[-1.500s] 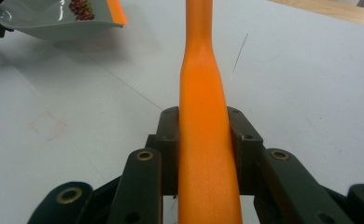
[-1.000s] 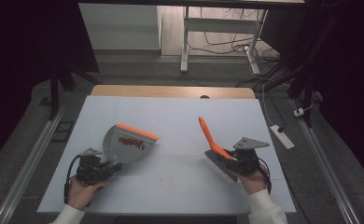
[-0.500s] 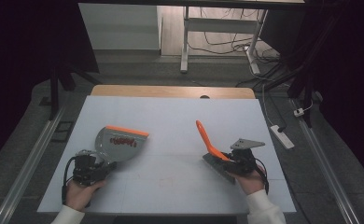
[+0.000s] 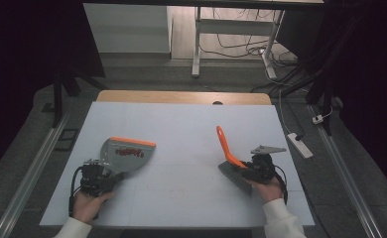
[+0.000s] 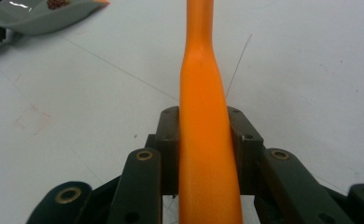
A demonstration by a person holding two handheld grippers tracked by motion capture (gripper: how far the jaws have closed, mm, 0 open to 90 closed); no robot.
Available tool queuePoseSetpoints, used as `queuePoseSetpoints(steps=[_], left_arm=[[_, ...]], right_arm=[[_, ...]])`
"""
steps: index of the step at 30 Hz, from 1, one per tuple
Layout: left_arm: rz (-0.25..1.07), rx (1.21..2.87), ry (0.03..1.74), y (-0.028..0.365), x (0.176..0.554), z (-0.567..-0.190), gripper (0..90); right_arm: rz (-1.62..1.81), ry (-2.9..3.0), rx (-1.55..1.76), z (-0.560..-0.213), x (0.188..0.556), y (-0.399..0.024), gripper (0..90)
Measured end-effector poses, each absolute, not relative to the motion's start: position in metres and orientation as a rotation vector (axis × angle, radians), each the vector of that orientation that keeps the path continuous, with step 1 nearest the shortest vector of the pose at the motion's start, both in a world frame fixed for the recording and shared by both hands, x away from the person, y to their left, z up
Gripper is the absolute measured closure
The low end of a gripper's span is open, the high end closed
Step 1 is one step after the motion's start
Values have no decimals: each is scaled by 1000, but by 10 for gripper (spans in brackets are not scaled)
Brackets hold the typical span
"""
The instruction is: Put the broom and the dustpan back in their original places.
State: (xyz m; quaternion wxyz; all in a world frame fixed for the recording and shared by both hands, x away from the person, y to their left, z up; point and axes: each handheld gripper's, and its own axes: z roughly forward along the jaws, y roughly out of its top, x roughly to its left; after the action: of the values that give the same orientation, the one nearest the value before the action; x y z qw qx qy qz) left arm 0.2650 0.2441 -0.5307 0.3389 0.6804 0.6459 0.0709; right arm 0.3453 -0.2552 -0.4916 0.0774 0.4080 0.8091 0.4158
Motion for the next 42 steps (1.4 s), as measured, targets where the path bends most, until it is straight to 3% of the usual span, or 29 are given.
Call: queuePoseSetpoints(steps=[8, 13, 22, 42], left_arm=[[167, 1781, 1674, 243, 266, -532, 595], [167, 1790, 1632, 242, 264, -531, 447], [218, 1777, 1628, 248, 261, -527, 315], [242, 1814, 1585, 250, 246, -515, 245]], right_arm=[[1185, 2405, 1289, -498, 358, -264, 619], [1164, 2408, 1324, -503, 364, -268, 569], [1107, 2385, 1373, -509, 372, -272, 482], [1152, 2328, 1237, -497, 361, -281, 458]])
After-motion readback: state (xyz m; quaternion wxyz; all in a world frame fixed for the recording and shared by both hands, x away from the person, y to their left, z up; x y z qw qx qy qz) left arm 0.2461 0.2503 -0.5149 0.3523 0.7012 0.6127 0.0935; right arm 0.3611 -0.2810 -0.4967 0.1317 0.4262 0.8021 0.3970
